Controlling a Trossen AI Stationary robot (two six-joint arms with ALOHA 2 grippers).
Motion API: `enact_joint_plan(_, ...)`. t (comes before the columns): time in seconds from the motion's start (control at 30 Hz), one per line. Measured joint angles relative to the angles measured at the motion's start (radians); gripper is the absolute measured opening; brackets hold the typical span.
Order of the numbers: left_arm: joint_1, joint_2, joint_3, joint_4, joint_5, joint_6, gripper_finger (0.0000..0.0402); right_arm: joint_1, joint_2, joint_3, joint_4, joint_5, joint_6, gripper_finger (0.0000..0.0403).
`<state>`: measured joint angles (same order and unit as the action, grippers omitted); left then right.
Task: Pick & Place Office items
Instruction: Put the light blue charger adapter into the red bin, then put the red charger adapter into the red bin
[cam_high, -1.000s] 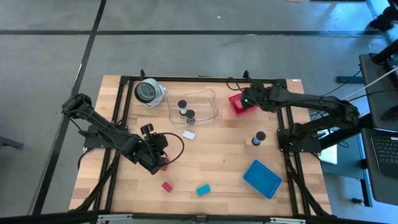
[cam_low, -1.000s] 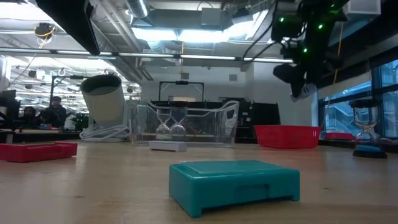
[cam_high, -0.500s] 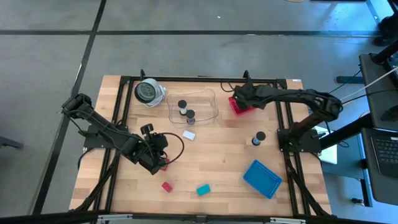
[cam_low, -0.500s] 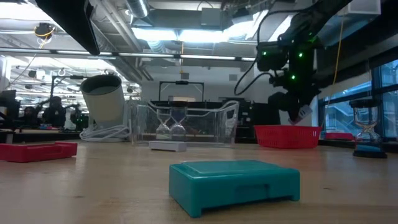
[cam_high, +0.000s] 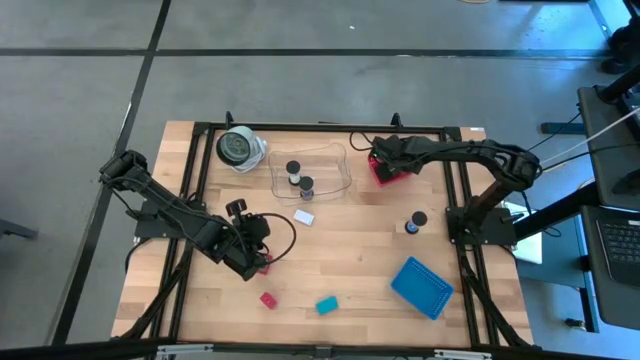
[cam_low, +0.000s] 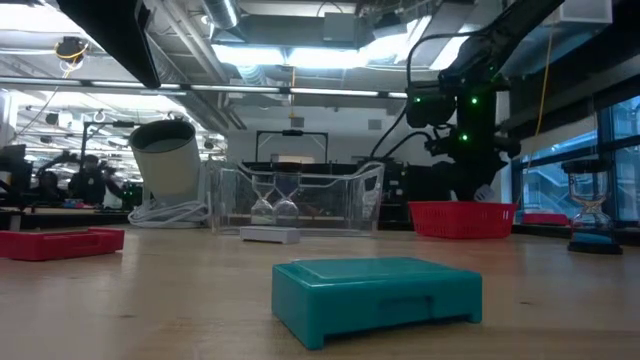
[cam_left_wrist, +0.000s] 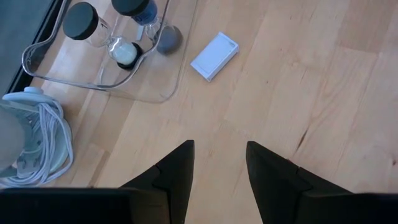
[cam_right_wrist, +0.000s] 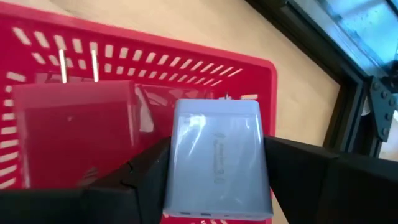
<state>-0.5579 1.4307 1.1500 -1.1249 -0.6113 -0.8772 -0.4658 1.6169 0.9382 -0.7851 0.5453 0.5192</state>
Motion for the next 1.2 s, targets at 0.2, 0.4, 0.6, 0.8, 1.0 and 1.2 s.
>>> enact_joint_plan(0.2,0.0,0.0,0.0,0.0,0.0,0.0,0.0143,-0.001,0.0,0.0,0.019,-0.004,-0.015,0.0237)
enact_joint_plan(0.4,0.0,0.0,0.0,0.0,0.0,0.0,0.0143,0.0,0.0,0.0,0.033,-0.005,-0.031,0.0266)
enact_joint_plan(0.6,0.0,0.0,0.0,0.0,0.001,0.0,0.0143,0.001,-0.002,0.0,0.034,-0.015,-0.045,0.0294)
enact_joint_plan(0.8,0.0,0.0,0.0,0.012,0.008,0.0,0.0143,0.025,-0.097,0.0,-0.016,-0.068,-0.056,0.0311)
enact_joint_plan(1.0,-0.043,0.003,-0.017,0.157,0.225,0.152,0.0144,0.121,-0.265,0.0,-0.035,-0.068,-0.016,0.0307)
enact_joint_plan(1.2,-0.13,0.027,-0.051,0.428,0.366,0.333,0.0144,0.222,-0.375,0.0,-0.033,-0.067,0.023,0.0306)
